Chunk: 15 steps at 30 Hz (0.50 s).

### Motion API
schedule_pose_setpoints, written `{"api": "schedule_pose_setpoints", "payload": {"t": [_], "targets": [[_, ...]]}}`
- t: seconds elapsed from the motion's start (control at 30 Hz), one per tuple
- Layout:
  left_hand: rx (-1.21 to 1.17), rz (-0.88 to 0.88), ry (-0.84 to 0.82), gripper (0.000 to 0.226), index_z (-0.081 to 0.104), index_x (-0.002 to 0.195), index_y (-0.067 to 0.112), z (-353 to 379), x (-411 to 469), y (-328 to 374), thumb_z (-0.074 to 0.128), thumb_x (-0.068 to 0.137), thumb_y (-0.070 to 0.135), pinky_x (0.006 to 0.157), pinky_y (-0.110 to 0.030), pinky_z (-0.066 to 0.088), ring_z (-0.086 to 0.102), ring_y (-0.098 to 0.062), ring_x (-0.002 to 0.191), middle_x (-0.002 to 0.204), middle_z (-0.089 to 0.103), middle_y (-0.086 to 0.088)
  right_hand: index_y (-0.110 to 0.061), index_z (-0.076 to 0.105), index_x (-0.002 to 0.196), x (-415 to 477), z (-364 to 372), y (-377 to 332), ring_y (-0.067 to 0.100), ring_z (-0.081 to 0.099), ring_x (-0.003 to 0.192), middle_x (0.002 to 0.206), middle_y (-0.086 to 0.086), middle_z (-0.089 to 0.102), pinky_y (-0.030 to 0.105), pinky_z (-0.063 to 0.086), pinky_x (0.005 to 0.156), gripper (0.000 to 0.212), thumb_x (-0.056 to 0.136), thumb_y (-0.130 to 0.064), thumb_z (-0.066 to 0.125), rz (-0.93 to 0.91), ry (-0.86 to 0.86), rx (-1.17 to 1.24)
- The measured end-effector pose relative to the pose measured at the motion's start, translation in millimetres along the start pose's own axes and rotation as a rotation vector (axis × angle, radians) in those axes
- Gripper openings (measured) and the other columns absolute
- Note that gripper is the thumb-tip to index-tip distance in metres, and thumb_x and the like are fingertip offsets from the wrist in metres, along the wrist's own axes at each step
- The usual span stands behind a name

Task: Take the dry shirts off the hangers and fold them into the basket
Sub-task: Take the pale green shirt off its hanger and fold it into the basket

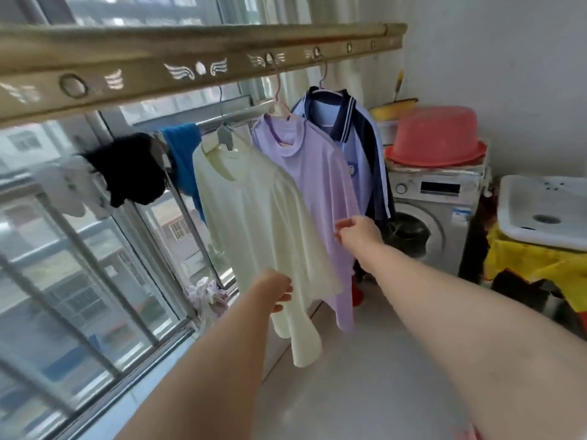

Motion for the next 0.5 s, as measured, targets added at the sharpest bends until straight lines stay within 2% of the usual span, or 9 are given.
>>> {"api": "schedule_pose_setpoints", "payload": {"t": [0.07,0.13,0.2,0.23,0.3,0.37,0.43,0.5], "targets": [[-0.069,0.067,0.055,0.024,0.052,0.078,0.011,-28.8,0.6,25.2,0.038,0.096,0.008,0.059,-0.027,0.039,0.054,-0.013,0.059,0.073,0.057,-0.001,-0.016,0.066,0.101,2.1,2.8,-45.2,0.027,0.062,0.102,0.108,0.006,0.068,0.036,0.051,0.087,0.021,0.093,-0.024,0.048,-0.117,0.038,-0.024],[-0.158,0.129,0.086,0.024,0.056,0.086,0.009,-55.5,-1.3,53.8,0.034,0.097,0.008,0.058,-0.027,0.039,0.058,-0.017,0.065,0.079,0.059,-0.004,-0.015,0.065,0.091,-1.2,13.7,-88.1,0.029,0.061,0.096,0.099,0.008,0.067,0.03,0.044,0.077,0.028,0.094,-0.036,0.046,-0.206,0.02,-0.085],[-0.229,0.187,0.094,0.029,0.058,0.104,0.008,-78.2,-4.1,82.3,0.03,0.098,0.008,0.058,-0.026,0.038,0.064,-0.023,0.086,0.097,0.064,-0.009,-0.017,0.064,0.086,-6.4,26.5,-124.4,0.027,0.056,0.09,0.093,0.005,0.063,0.029,0.037,0.073,0.033,0.093,-0.042,0.045,-0.288,-0.011,-0.158],[-0.242,0.22,0.109,0.031,0.059,0.109,0.006,-87.6,-5.2,93.9,0.029,0.099,0.008,0.058,-0.026,0.039,0.065,-0.024,0.09,0.106,0.065,-0.011,-0.017,0.065,0.092,-8.9,32.7,-135.6,0.025,0.056,0.09,0.094,0.003,0.062,0.029,0.037,0.074,0.033,0.093,-0.044,0.046,-0.314,-0.025,-0.181],[-0.265,0.301,0.163,0.033,0.061,0.112,0.003,-111.4,-8.0,118.3,0.032,0.099,0.009,0.058,-0.026,0.042,0.065,-0.02,0.077,0.101,0.066,-0.011,-0.016,0.065,0.106,-11.2,45.0,-157.3,0.023,0.058,0.097,0.103,0.001,0.065,0.03,0.041,0.08,0.038,0.092,-0.047,0.049,-0.36,-0.04,-0.219],[-0.272,0.352,0.208,0.03,0.064,0.108,0.004,-128.9,-9.0,135.1,0.036,0.098,0.008,0.06,-0.026,0.046,0.06,-0.015,0.066,0.091,0.064,-0.008,-0.017,0.063,0.115,-11.7,54.8,-170.4,0.023,0.059,0.105,0.115,0.001,0.066,0.032,0.044,0.086,0.046,0.09,-0.054,0.05,-0.393,-0.035,-0.29],[-0.279,0.387,0.234,0.028,0.065,0.104,0.006,-145.8,-6.4,146.2,0.038,0.097,0.007,0.061,-0.028,0.048,0.062,-0.015,0.068,0.091,0.066,-0.006,-0.018,0.06,0.12,-11.9,68.2,-184.2,0.023,0.06,0.108,0.119,0.0,0.065,0.034,0.046,0.09,0.055,0.086,-0.061,0.05,-0.427,-0.036,-0.346],[-0.271,0.408,0.27,0.026,0.066,0.1,0.008,-160.4,-2.6,151.2,0.04,0.096,0.006,0.06,-0.028,0.05,0.065,-0.016,0.074,0.091,0.067,-0.004,-0.02,0.061,0.116,-13.2,82.0,-195.0,0.022,0.061,0.104,0.113,-0.002,0.065,0.033,0.047,0.087,0.054,0.082,-0.061,0.055,-0.444,-0.048,-0.406]]}}
Point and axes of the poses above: each hand's wrist, its own x-axis towards the middle knuckle, its own z-axis out of the palm, y = z × x, the point moved 8 cm from there along x, towards the middle knuckle
